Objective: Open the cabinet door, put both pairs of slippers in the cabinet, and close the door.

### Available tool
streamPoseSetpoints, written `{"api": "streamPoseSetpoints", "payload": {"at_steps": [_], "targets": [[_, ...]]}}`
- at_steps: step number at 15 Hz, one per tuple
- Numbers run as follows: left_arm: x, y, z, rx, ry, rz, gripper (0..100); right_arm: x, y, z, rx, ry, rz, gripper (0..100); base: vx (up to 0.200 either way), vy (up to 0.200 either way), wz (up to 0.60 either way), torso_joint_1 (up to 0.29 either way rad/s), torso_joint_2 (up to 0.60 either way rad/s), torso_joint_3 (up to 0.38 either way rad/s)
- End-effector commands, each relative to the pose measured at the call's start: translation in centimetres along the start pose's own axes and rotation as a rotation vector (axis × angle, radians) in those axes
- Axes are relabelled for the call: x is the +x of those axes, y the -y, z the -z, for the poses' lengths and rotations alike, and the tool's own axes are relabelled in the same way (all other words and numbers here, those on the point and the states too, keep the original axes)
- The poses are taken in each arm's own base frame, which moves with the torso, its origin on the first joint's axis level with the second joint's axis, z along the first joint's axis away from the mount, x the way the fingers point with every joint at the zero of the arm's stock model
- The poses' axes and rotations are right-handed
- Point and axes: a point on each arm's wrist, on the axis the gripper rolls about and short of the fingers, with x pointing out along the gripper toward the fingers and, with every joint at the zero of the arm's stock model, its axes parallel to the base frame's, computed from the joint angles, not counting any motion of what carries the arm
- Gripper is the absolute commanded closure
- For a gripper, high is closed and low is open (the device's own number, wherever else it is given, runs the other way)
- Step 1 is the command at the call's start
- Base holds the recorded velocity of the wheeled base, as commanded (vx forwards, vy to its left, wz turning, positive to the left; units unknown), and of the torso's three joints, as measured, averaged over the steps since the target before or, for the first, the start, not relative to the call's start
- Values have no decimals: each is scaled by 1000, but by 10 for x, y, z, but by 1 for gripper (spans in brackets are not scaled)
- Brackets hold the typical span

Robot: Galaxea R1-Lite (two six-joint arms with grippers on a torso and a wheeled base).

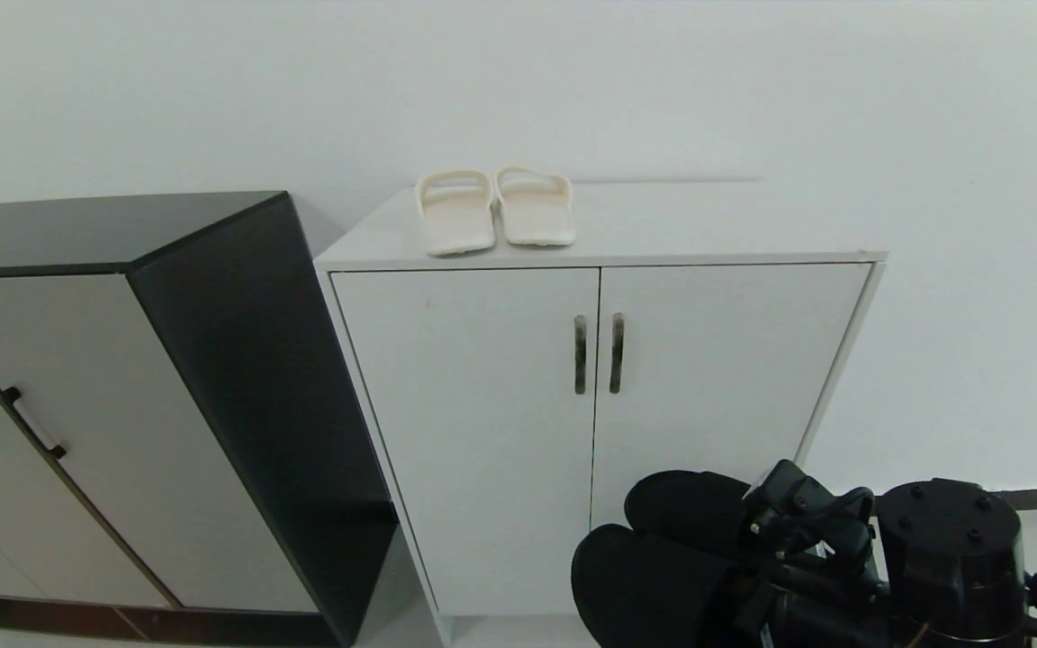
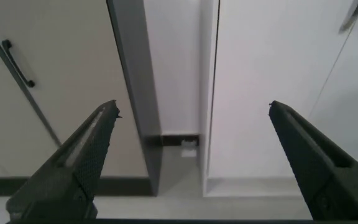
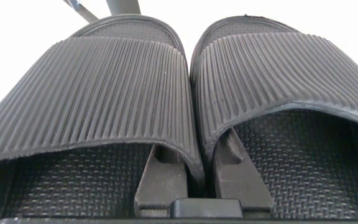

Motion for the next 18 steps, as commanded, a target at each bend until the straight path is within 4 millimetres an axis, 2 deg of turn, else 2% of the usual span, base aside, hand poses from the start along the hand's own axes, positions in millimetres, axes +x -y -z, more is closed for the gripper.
{"api": "streamPoseSetpoints", "payload": {"at_steps": [1, 2, 5, 8, 13, 15, 18], "targets": [[20, -1, -67, -103, -30, 25, 0, 3, -1, 1, -2, -8, -3, 100, 0, 0, 0, -139, 471, 330], [38, 1, -76, -102, -93, 91, 0, 4, -1, 3, 0, -17, -3, 100, 0, 0, 0, -129, 461, 330], [94, 13, -92, -98, -108, 353, 0, 6, -1, 6, -1, -31, -3, 100, 0, 0, 0, -108, 447, 346], [138, 28, -96, -35, -100, 536, 0, 5, -2, 4, -2, -20, -1, 100, 0, 0, 0, -66, 452, 372], [179, 68, -101, -17, -109, 713, 0, 5, -4, 6, -7, -9, 0, 100, 0, 0, 0, -16, 296, 275], [209, 103, -108, -8, -110, 811, 0, 4, -4, 7, -7, -12, 1, 100, 0, 0, 0, 0, 0, 0], [221, 140, -132, -12, -45, 921, 0, 5, -4, 7, -7, -15, 3, 100, 0, 0, 0, 0, 0, 0]]}}
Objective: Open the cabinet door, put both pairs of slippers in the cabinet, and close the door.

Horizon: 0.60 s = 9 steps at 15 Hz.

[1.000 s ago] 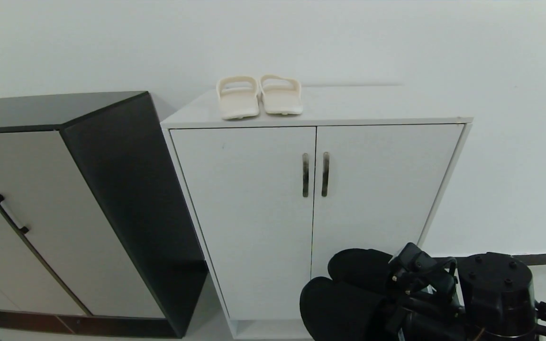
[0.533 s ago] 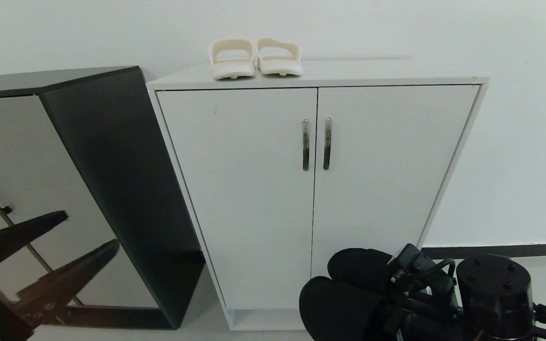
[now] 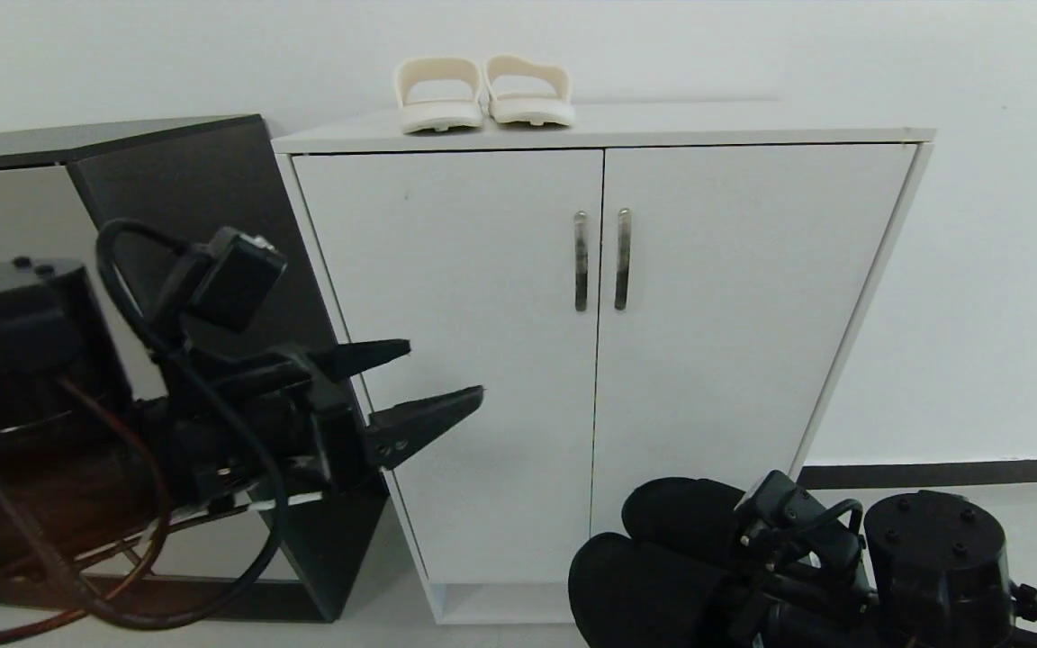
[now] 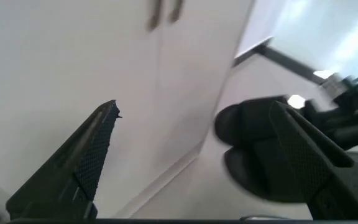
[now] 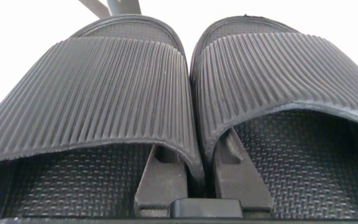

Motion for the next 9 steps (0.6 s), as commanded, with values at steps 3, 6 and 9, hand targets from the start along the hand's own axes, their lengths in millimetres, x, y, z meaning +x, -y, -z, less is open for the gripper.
{"api": "streamPoseSetpoints", "payload": {"at_steps": [3, 6, 9], "targets": [[65, 13, -23, -40, 37, 130, 0, 2, 0, 2, 1, -9, 0, 100, 0, 0, 0, 0, 0, 0], [102, 22, -39, -129, 27, 244, 0, 5, 0, 5, 0, -26, -3, 100, 0, 0, 0, 0, 0, 0], [126, 21, -44, -205, -15, 323, 0, 5, 0, 3, 1, -6, -2, 100, 0, 0, 0, 0, 0, 0]]}}
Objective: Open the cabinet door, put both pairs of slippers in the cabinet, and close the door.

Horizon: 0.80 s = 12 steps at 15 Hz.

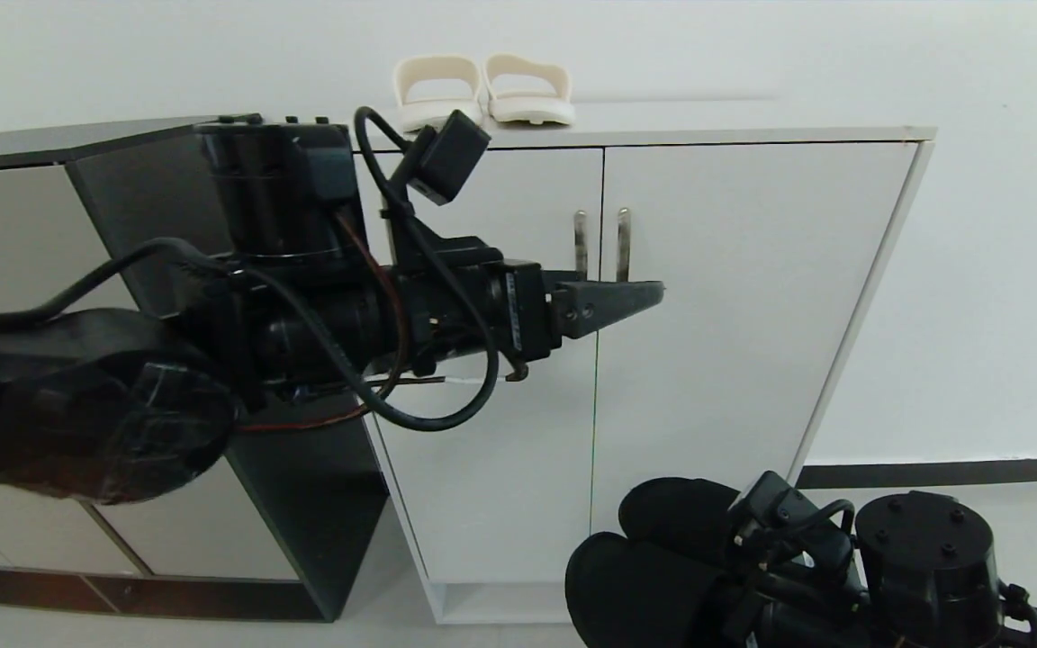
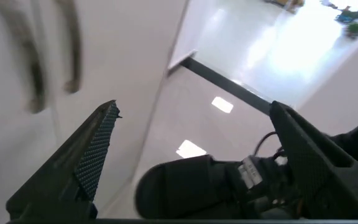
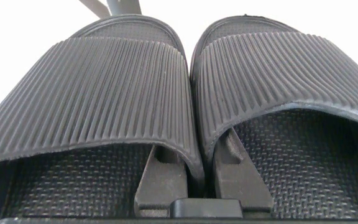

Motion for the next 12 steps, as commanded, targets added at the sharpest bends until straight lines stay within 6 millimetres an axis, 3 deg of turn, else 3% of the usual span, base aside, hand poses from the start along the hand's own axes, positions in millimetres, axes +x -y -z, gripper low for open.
{"api": "streamPoseSetpoints", "payload": {"at_steps": [1, 5, 9, 12], "targets": [[26, -11, 7, -34, -31, 44, 0, 1, 1, 1, 2, -5, 3, 100, 0, 0, 0, 0, 0, 0], [38, -34, 9, -69, -37, 82, 0, 0, 1, 2, 1, -8, 5, 100, 0, 0, 0, 0, 0, 0], [39, -33, -2, -140, -19, 202, 0, 0, 0, 3, -2, -14, 2, 100, 0, 0, 0, 0, 0, 0], [57, -39, -8, -117, 61, 83, 0, 0, 0, 4, -2, -15, 4, 100, 0, 0, 0, 0, 0, 0]]}}
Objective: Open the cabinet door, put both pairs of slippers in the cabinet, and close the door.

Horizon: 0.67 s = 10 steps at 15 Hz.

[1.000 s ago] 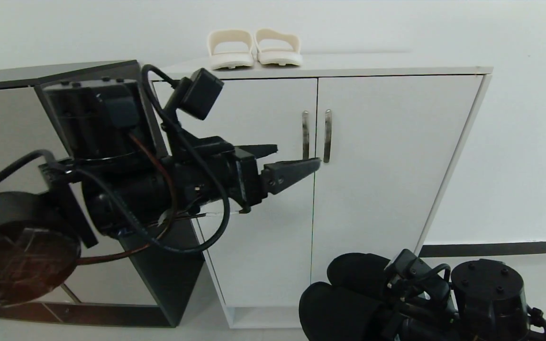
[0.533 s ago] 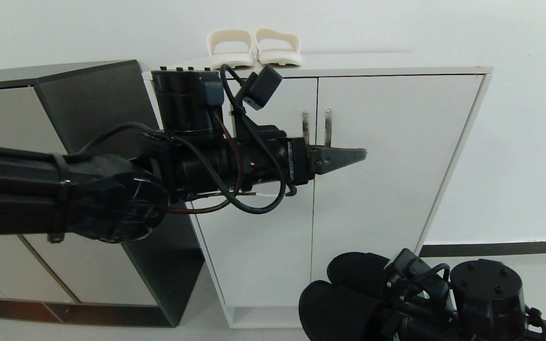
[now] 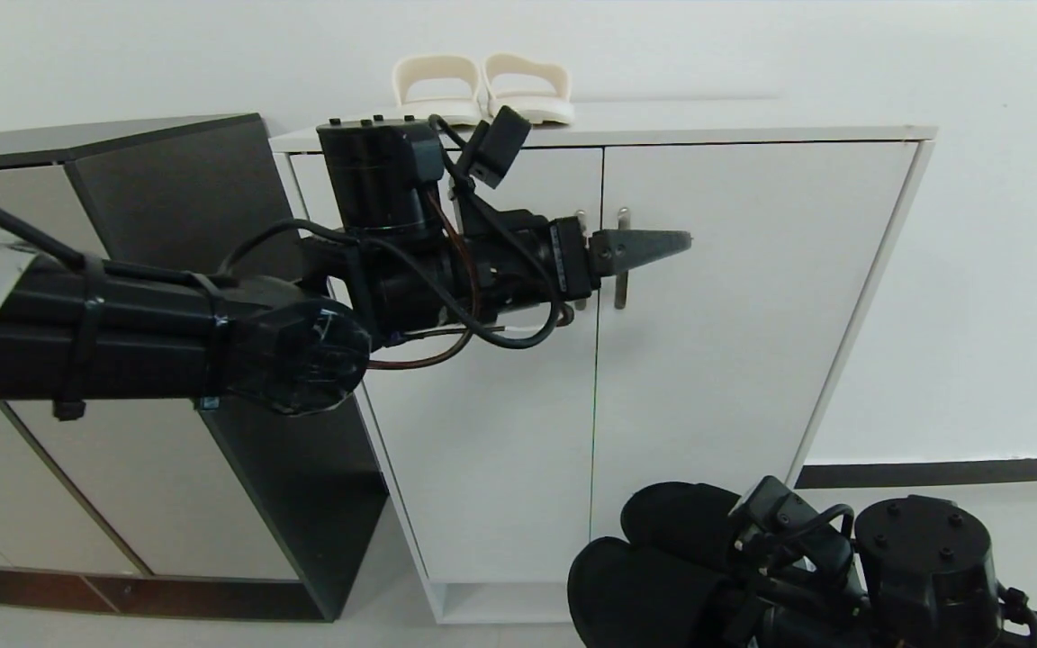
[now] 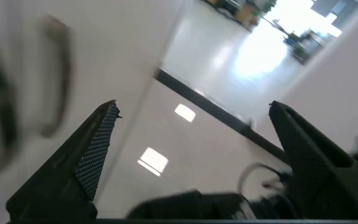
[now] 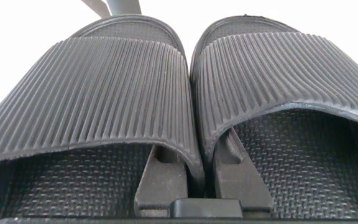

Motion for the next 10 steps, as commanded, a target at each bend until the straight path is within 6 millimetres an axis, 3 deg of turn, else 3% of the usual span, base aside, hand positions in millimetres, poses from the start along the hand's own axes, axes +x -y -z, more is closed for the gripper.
{"api": "streamPoseSetpoints", "payload": {"at_steps": [1, 3, 10], "targets": [[13, -1, 6, 4, 15, -23, 0, 1, 0, 0, 0, -2, 1, 100, 0, 0, 0, 0, 0, 0], [23, -4, 12, 45, 37, -66, 0, 0, 0, 0, 0, -1, 1, 100, 0, 0, 0, 0, 0, 0], [17, -18, 8, 47, 48, -110, 0, 0, 0, 0, -2, 2, -1, 100, 0, 0, 0, 0, 0, 0]]}}
